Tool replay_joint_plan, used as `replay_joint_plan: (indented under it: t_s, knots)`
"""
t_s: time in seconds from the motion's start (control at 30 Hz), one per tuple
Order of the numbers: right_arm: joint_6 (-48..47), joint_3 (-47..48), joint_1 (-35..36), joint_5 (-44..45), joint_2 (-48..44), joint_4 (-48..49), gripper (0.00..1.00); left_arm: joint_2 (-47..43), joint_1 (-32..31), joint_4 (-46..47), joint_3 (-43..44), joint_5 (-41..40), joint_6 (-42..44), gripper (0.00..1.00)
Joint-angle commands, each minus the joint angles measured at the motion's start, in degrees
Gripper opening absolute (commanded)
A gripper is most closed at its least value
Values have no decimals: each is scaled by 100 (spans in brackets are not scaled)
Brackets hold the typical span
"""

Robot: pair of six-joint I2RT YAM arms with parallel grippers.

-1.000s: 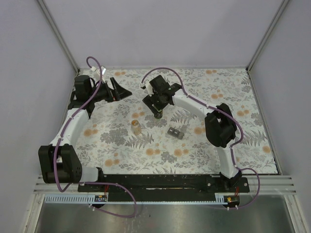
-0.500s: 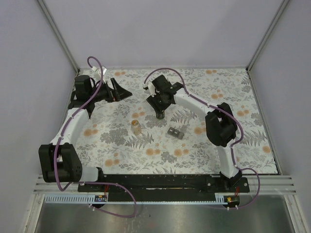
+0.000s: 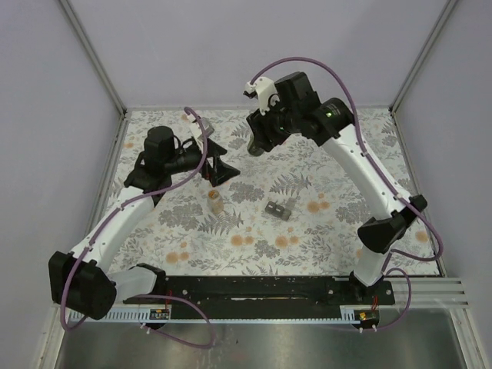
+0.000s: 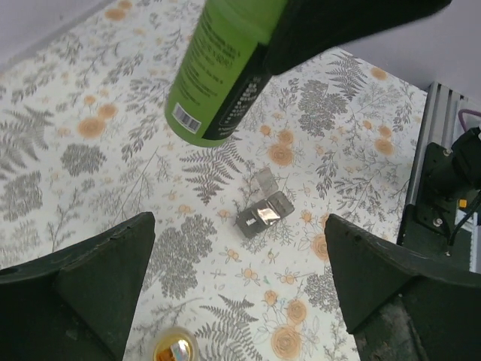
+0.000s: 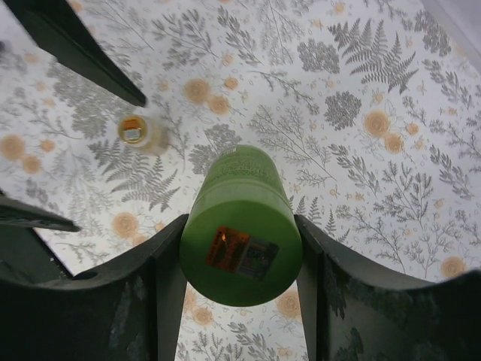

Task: Sort the pills into containers
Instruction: Pick up the pill bottle at the center of the board.

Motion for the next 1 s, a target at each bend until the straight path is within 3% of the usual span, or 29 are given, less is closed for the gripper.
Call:
replay_joint_plan:
  t_s: [0.0, 0.13, 0.5, 0.97]
  knots:
    - [-49, 725, -3, -762, -171, -890, 1, -261, -447, 1146, -364, -300, 773, 99]
    - [-32, 1131, 6, -1088, -135, -1216, 0, -323, -781, 1711, -506, -352, 1142, 99]
    - [65, 569, 6, -1773, -346, -988, 0, 11, -1220, 2097, -427, -133, 871, 98]
    - [197, 577, 6, -2345, -443, -918, 0, -50, -1432, 2880, -928, -150, 457, 81]
